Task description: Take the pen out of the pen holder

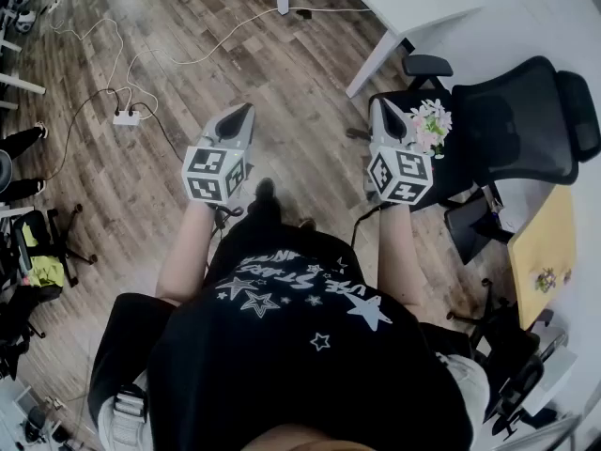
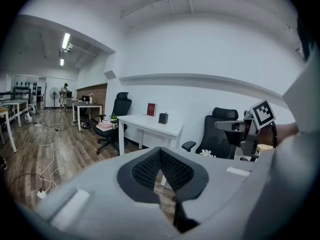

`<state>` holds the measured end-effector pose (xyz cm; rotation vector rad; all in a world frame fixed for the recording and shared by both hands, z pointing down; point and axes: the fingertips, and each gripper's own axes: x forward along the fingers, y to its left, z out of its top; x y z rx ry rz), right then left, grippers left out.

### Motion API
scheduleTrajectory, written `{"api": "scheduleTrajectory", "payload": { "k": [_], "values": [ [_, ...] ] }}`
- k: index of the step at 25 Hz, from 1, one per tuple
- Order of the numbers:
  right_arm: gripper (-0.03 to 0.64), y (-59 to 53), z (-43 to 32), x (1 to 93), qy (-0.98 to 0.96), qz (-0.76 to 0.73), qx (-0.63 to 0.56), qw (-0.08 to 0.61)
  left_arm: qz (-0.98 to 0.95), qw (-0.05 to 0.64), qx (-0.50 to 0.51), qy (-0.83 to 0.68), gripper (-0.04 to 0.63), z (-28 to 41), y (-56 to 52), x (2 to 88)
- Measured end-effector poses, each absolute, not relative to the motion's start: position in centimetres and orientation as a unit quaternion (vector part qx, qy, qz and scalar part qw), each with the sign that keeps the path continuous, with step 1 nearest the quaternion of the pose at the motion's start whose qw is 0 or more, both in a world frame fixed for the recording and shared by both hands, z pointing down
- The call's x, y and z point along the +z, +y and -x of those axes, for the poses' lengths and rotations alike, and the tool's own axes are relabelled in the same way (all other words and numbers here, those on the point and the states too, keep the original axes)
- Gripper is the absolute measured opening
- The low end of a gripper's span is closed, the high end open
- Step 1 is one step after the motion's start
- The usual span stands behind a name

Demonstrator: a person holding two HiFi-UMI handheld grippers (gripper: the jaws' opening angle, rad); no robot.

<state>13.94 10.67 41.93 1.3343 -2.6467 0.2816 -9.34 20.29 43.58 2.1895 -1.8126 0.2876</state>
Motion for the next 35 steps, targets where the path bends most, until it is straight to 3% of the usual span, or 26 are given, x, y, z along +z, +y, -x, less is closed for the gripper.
{"api": "scheduleTrajectory", "payload": {
  "k": [19,30,35],
  "values": [
    [0.005,15.6,-14.7,41.8,-0.883,-0.451,0.091,0.094,-0.76,0.161,0.1,-0.622,0.011,8.4,24.8,44.7],
    [0.005,9.6,-10.2,38.8,-0.87,-0.484,0.066,0.06,-0.785,0.133,0.082,-0.6,0.011,14.5,17.6,43.0],
    [0.134,7.4,-7.7,39.3,-0.859,-0.503,0.077,0.054,-0.803,0.117,0.086,-0.577,0.011,17.1,14.3,42.5]
  ]
}}
